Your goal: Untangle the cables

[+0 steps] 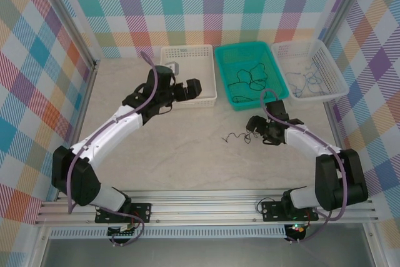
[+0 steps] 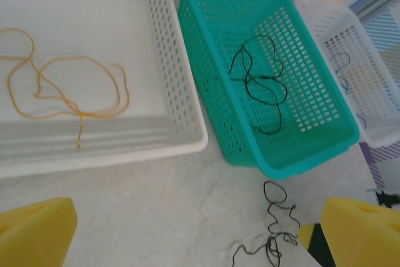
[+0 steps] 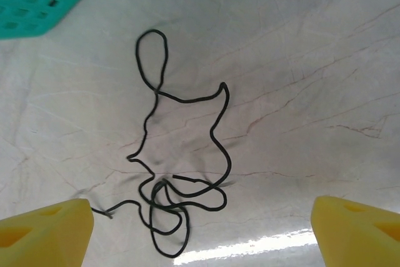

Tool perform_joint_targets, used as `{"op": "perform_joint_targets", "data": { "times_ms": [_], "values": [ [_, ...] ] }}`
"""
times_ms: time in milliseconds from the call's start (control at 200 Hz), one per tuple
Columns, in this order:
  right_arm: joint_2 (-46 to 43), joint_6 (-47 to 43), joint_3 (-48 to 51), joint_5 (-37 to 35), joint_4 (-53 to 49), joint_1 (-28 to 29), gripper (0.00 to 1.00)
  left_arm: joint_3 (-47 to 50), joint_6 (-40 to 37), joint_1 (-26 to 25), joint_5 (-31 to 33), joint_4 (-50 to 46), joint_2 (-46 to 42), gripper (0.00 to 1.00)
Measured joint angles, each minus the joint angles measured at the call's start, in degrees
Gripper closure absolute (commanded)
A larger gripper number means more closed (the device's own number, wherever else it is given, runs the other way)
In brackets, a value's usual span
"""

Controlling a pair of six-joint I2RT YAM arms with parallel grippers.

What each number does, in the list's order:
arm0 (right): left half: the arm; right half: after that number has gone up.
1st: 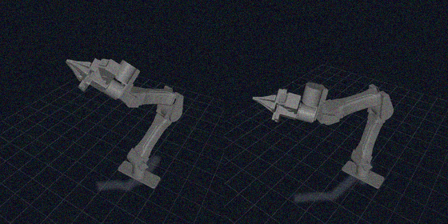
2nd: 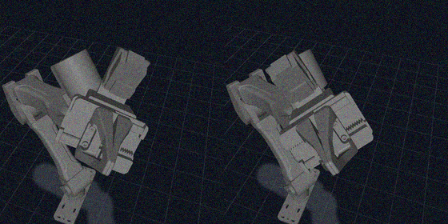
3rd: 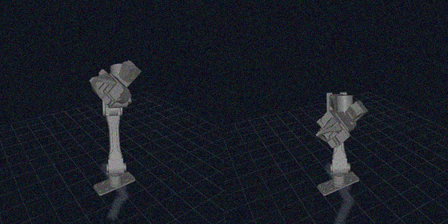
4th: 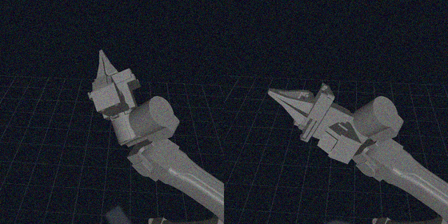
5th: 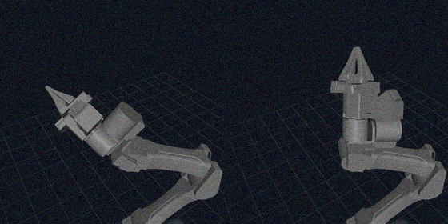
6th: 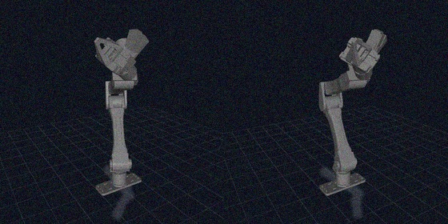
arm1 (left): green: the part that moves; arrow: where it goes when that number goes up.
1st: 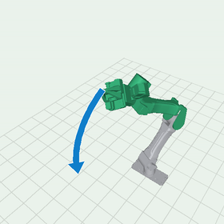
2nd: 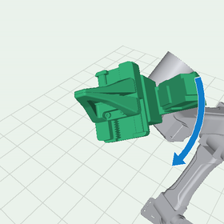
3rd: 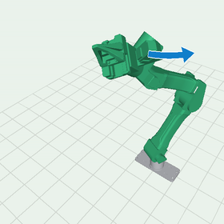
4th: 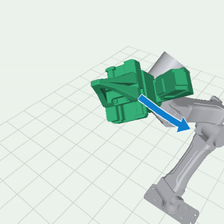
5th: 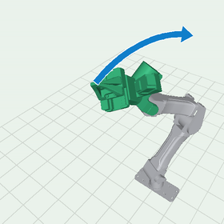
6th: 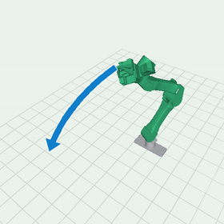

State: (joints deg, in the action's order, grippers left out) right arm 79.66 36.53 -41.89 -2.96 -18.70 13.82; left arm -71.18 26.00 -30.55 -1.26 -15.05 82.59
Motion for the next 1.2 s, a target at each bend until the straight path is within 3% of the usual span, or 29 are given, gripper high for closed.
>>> {"op": "perform_joint_targets", "data": {
  "times_ms": [235,450,715,895,1030,1200],
  "values": [
    [3.5,0.0,0.0,0.4,0.9,0.0,0.10,14.4,0.3,-1.2,0.2,8.2,-7.0,0.00],
    [4.7,0.9,0.0,0.4,2.5,0.0,0.18,17.6,-1.4,-6.2,-0.9,13.4,-7.1,0.00],
    [6.1,2.9,0.1,0.4,5.4,0.0,0.25,18.6,-1.9,-14.0,-1.0,21.4,0.7,0.00],
    [7.9,3.3,-0.1,0.4,6.4,0.0,0.31,18.6,-2.8,-16.1,-1.0,23.2,5.3,0.00],
    [8.9,3.1,-0.8,0.3,6.7,0.0,0.41,18.6,-3.0,-16.1,-0.6,24.7,5.9,0.00],
    [9.7,2.1,-0.8,-0.2,8.1,0.2,0.63,18.6,-3.8,-16.1,-0.8,25.8,6.0,0.00]
  ]
}}
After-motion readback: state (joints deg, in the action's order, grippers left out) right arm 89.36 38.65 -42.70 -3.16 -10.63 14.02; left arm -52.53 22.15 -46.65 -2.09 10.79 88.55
